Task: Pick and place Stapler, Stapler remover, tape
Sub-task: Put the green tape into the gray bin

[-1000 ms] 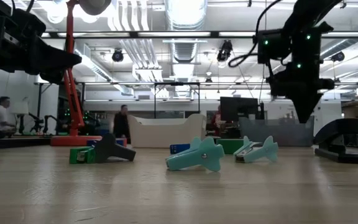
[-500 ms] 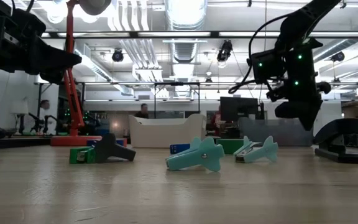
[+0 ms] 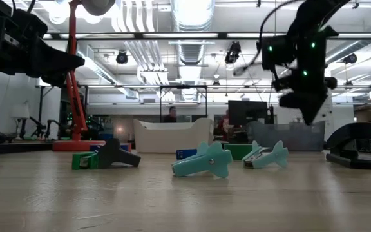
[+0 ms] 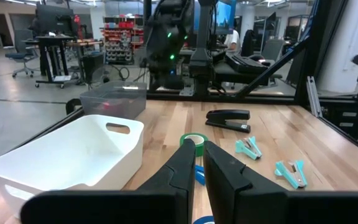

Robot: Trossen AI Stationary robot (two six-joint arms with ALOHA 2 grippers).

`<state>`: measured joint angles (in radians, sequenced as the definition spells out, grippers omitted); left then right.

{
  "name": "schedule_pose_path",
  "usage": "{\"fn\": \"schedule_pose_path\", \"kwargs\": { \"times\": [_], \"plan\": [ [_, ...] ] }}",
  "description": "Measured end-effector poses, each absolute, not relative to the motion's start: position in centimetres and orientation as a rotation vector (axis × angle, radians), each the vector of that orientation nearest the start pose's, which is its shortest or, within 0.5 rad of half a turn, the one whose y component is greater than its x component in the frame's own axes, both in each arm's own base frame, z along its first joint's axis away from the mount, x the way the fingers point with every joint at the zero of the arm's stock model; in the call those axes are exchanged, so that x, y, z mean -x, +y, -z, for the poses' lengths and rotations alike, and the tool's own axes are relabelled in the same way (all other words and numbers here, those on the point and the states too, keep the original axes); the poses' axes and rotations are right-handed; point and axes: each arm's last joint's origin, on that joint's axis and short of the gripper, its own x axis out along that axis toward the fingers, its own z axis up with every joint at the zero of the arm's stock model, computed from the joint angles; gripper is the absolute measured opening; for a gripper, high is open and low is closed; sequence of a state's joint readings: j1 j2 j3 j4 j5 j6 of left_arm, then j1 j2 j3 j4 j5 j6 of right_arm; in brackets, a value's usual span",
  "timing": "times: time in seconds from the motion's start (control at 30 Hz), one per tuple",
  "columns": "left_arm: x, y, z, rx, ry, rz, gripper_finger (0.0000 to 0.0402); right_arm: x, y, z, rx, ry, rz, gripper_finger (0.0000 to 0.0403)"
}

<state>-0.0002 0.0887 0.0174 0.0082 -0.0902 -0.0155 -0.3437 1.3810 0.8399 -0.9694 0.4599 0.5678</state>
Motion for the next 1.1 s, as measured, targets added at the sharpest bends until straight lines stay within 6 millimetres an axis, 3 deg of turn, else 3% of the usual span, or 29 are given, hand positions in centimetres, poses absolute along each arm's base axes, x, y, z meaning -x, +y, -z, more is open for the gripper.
{"fn": "schedule_pose_path", "kwargs": {
  "times": [0.23,0.4,0.6,0.9,1.1],
  "plan": [
    [-10.2,0.3,-16.3,0.013,0.062,-0.09,0.0037,-24.4,-4.7,-22.0,-0.393,1.007,0.633,0.0008],
    [-10.2,0.3,-16.3,0.013,0.062,-0.09,0.0037,-27.0,-2.8,-22.2,-0.435,0.849,0.435,0.0008],
    [-10.2,0.3,-16.3,0.013,0.063,-0.09,0.0037,-29.2,-0.7,-20.3,-0.421,0.896,0.366,0.0025],
    [-10.2,0.3,-16.3,0.013,0.062,-0.09,0.0037,-32.7,1.0,-18.8,-0.377,1.009,0.34,0.0124],
    [-10.2,0.3,-16.3,0.013,0.062,-0.09,0.0037,-33.9,1.1,-18.3,-0.336,1.168,0.391,0.0164]
  ]
}}
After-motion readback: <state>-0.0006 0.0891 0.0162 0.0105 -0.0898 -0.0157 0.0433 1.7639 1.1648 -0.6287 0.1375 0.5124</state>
